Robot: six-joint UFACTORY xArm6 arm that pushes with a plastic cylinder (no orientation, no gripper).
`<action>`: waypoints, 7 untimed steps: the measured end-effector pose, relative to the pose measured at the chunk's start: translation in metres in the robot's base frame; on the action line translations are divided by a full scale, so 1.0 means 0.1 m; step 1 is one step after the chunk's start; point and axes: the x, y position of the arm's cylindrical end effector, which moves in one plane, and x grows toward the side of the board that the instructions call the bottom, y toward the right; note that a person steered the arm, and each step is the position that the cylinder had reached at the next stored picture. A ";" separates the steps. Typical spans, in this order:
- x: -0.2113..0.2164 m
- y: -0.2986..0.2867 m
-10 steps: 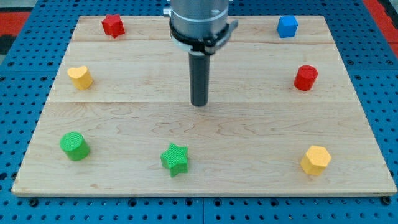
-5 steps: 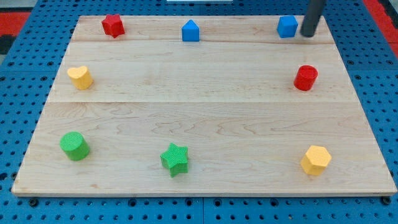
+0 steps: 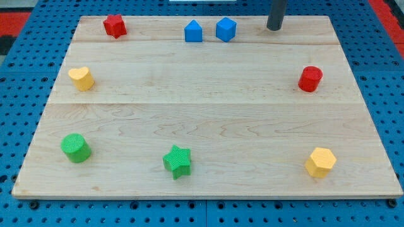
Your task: Push the blue blocks into the yellow heart
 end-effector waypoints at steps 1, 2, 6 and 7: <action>0.03 -0.68; 0.04 -1.19; 0.61 -2.91; 0.94 -3.31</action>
